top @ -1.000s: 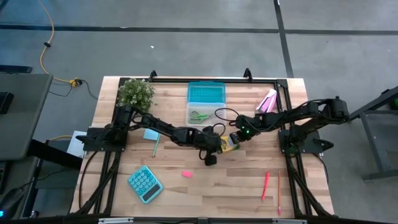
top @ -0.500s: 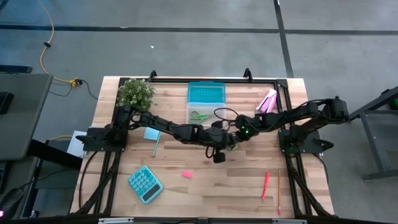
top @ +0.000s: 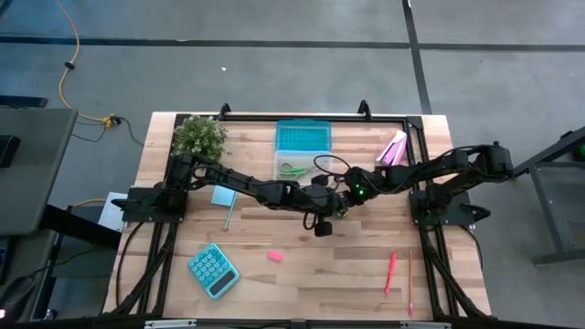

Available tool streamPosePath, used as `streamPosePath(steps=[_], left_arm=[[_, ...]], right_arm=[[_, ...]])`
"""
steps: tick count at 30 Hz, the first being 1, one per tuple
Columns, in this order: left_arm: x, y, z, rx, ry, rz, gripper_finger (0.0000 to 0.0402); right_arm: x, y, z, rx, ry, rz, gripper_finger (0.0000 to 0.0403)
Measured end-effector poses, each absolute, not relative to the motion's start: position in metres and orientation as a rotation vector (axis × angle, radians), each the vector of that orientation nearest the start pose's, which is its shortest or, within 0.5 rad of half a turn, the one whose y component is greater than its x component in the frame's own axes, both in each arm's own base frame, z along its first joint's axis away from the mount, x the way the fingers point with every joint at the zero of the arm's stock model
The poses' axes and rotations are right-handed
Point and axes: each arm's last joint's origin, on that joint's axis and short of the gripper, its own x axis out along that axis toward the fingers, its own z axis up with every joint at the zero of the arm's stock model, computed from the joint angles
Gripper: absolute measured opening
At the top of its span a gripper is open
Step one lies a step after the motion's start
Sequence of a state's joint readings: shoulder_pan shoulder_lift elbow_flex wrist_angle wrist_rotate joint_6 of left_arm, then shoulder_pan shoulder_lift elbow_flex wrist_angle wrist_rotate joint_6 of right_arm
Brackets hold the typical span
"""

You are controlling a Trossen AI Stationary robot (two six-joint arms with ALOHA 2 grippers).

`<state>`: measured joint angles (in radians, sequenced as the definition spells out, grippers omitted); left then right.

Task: Pack school essentials
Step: Put the crayon box into the supply box

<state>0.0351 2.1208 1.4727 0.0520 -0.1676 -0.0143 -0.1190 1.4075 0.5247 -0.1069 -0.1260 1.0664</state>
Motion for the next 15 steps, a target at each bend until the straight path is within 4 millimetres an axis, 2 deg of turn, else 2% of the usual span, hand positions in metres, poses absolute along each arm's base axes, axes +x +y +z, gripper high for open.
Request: streamPosePath(steps=[8, 15], left_arm=[[0.468, 0.031, 0.174, 0.02, 0.592, 0.222, 0.0], [0.469, 0.034, 0.175, 0.021, 0.575, 0.232, 0.0]], right_arm=[[0.225, -0.035, 0.142, 1.081, 0.857, -0.53, 0.0], [0.224, -0.036, 0.144, 1.088, 0.854, -0.522, 0.0]])
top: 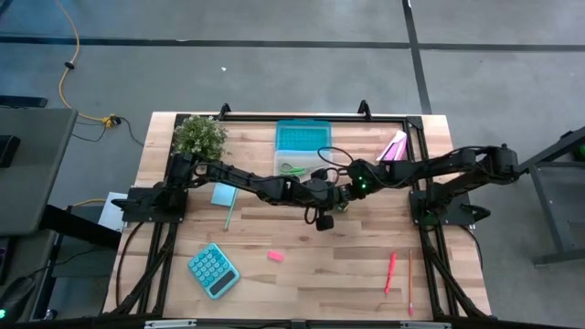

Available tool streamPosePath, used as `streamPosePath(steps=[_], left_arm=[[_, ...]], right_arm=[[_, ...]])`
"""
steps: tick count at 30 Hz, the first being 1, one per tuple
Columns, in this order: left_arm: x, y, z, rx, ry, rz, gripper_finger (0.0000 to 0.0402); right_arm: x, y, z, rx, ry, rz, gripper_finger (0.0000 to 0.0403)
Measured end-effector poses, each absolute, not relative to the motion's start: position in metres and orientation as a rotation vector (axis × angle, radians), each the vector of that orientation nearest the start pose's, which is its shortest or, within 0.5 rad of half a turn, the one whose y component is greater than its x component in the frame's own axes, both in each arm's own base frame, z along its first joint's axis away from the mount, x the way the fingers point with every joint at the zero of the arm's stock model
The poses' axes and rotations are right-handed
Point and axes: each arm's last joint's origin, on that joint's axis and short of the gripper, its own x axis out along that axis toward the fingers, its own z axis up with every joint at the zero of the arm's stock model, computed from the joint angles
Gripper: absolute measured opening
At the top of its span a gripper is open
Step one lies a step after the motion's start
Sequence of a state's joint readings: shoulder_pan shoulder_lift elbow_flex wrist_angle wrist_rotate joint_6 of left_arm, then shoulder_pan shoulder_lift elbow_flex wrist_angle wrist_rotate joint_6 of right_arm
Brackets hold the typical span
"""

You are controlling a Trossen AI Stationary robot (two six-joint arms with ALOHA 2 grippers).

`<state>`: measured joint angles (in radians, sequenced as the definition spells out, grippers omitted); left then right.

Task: Pack school essentials
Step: Put the crayon box into the supply box

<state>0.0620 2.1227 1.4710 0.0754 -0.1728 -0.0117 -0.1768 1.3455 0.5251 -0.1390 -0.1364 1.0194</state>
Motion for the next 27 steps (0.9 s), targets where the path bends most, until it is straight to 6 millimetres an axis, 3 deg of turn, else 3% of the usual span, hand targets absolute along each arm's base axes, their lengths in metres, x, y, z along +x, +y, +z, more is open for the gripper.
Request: streamPosePath(steps=[19, 22, 25, 27], left_arm=[[0.469, 0.049, 0.178, 0.06, 0.546, 0.283, 0.0], [0.472, 0.052, 0.17, 0.057, 0.546, 0.284, 0.0], [0.469, 0.052, 0.161, 0.042, 0.614, 0.264, 0.0], [0.464, 0.049, 0.166, 0.029, 0.654, 0.247, 0.0]], right_arm=[[0.215, -0.053, 0.153, 1.074, 0.82, -0.536, 0.0], [0.213, -0.055, 0.153, 1.068, 0.828, -0.542, 0.0], [0.212, -0.055, 0.152, 1.049, 0.84, -0.538, 0.0], [0.212, -0.055, 0.152, 1.035, 0.849, -0.533, 0.0]])
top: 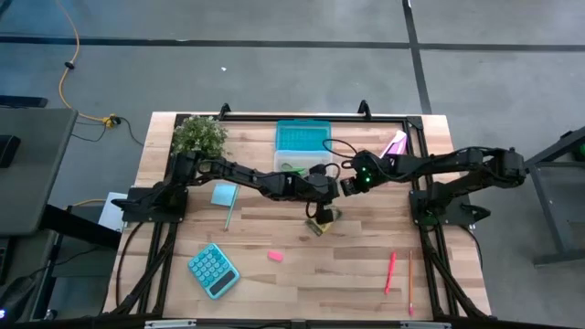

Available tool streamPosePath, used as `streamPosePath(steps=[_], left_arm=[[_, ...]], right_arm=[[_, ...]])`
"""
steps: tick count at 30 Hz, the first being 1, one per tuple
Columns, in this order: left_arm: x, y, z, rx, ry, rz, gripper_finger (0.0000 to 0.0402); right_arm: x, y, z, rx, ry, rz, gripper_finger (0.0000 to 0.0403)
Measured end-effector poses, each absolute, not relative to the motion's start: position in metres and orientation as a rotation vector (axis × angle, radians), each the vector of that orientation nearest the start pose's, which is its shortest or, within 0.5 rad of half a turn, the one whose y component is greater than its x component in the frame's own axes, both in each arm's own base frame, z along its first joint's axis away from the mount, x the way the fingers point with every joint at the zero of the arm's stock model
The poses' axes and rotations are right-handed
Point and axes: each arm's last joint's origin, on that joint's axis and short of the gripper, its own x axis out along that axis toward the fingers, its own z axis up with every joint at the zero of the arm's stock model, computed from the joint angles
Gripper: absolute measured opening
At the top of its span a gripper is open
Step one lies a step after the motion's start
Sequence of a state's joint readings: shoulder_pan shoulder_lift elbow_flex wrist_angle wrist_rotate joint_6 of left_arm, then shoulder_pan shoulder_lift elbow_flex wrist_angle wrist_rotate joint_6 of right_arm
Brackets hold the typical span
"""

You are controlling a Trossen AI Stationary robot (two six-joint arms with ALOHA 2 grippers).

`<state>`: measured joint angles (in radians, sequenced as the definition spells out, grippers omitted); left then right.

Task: Pack school essentials
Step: Put the crayon box into the supply box

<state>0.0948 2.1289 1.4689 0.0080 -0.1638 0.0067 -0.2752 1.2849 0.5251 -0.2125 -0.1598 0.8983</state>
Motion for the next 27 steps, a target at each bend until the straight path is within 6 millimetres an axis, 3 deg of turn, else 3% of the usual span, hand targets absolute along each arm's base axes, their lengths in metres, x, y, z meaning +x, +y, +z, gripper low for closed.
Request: streamPosePath(steps=[5, 16, 21, 27], left_arm=[[0.447, 0.034, 0.179, 0.004, 0.743, 0.196, 0.0], [0.388, -0.039, 0.141, -0.2, 0.697, 0.1, 0.0], [0.393, -0.044, 0.127, -0.267, 0.704, 0.12, 0.0], [0.41, -0.036, 0.111, -0.299, 0.71, 0.152, 0.0]], right_arm=[[0.211, -0.055, 0.15, 1.003, 0.872, -0.521, 0.0], [0.231, -0.045, 0.119, 0.992, 0.965, -0.441, 0.0], [0.234, -0.042, 0.116, 0.989, 0.969, -0.433, 0.0], [0.237, -0.034, 0.116, 0.995, 0.954, -0.436, 0.0]])
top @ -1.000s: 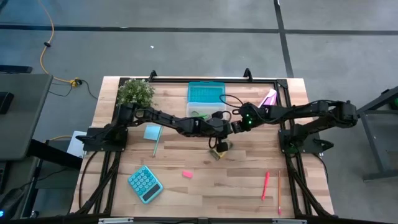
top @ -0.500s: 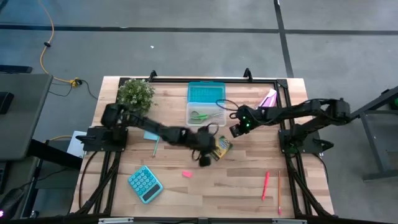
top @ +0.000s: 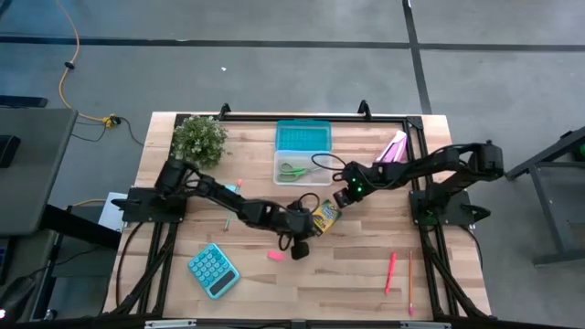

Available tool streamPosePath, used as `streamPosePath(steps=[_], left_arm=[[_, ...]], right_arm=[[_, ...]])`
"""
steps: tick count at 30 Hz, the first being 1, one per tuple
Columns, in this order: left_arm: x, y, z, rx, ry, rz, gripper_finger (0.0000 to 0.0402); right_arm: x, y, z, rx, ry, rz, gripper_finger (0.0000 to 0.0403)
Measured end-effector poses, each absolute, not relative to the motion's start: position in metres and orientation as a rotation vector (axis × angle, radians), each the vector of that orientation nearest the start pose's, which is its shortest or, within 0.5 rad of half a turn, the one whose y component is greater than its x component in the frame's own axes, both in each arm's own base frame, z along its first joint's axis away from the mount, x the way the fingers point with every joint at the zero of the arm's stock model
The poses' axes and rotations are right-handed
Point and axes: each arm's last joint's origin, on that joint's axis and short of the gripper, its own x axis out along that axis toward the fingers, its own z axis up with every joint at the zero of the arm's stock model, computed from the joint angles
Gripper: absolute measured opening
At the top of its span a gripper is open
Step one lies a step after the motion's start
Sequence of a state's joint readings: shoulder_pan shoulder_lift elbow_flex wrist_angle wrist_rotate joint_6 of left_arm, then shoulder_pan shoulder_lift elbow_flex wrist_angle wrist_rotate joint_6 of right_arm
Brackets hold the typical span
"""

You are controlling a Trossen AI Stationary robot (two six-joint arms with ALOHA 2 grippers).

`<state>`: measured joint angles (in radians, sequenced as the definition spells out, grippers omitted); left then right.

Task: Pack school essentials
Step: Put the crayon box into the supply box

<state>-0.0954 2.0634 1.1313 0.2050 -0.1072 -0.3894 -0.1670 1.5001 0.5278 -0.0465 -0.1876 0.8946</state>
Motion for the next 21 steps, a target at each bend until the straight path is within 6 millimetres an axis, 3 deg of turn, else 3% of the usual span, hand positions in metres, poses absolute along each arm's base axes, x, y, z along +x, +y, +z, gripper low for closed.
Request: streamPosePath(steps=[7, 15, 21], left_arm=[[0.417, -0.018, 0.109, -0.307, 0.7, 0.213, 0.0], [0.416, -0.006, 0.109, -0.284, 0.708, 0.23, 0.0], [0.42, -0.001, 0.135, -0.211, 0.65, 0.212, 0.0]], right_arm=[[0.24, -0.02, 0.117, 1.006, 0.957, -0.407, 0.0], [0.241, -0.018, 0.117, 1.037, 0.942, -0.413, 0.0], [0.241, -0.018, 0.117, 1.04, 0.942, -0.414, 0.0]])
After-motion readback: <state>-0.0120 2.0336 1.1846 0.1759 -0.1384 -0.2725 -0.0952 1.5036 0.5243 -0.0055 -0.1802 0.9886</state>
